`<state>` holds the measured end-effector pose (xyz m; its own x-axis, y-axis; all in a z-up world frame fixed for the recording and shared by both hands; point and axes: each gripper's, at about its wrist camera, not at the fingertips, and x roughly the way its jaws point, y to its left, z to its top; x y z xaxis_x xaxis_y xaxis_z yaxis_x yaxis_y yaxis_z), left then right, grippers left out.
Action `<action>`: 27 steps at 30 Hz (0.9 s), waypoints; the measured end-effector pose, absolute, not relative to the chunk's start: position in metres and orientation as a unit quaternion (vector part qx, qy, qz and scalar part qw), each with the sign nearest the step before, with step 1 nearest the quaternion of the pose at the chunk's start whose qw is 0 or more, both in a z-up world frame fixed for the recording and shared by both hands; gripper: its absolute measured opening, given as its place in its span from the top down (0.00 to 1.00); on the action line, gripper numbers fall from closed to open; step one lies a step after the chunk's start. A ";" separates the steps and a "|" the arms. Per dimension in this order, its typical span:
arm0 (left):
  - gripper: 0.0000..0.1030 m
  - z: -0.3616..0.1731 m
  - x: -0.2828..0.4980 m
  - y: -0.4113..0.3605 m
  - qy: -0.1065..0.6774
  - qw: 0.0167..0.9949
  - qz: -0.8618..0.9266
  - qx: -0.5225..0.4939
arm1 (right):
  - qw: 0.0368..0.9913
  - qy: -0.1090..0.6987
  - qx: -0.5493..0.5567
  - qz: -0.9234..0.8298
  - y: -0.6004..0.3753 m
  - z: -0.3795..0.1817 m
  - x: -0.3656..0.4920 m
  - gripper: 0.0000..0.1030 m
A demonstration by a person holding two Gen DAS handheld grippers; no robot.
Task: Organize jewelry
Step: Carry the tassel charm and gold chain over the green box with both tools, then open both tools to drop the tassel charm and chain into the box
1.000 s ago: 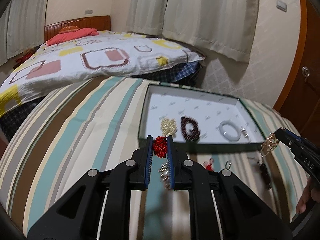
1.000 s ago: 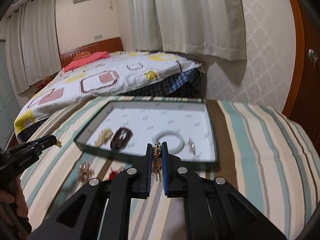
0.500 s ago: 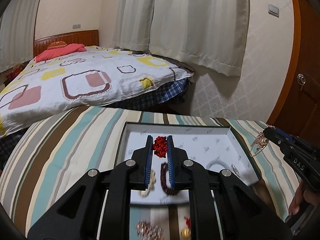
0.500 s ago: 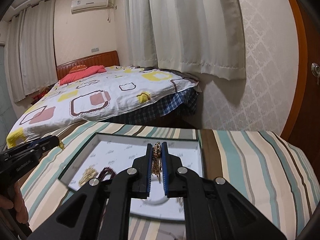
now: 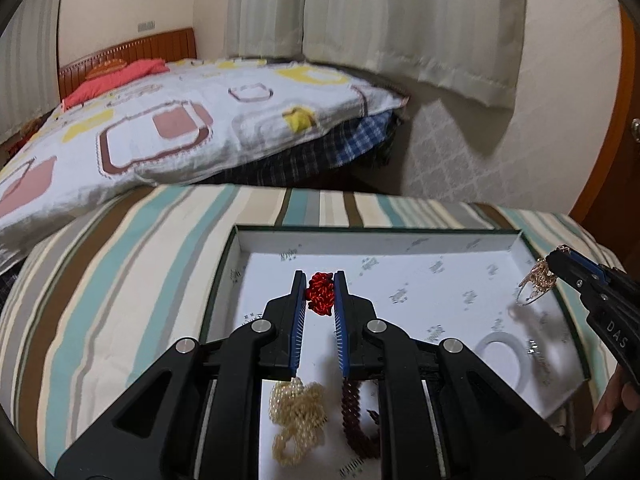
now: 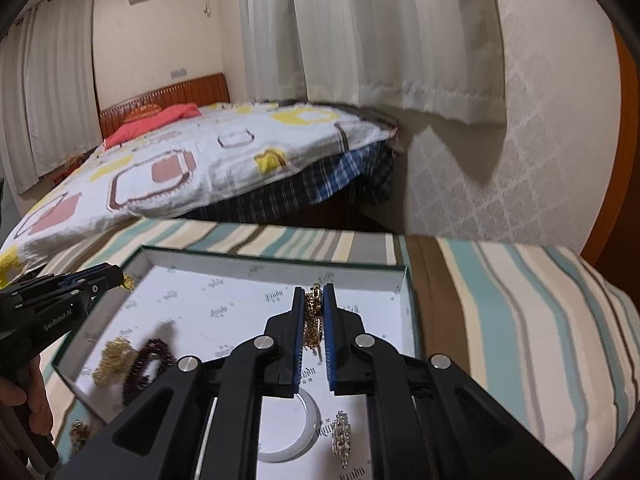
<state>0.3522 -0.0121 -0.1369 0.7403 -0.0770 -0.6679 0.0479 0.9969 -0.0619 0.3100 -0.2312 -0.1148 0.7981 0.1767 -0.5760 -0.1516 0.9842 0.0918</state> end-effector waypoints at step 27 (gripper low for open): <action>0.75 -0.170 0.380 -0.010 0.430 0.902 -0.025 -0.022 | 0.917 0.392 0.021 0.073 -0.235 -0.148 0.339 0.88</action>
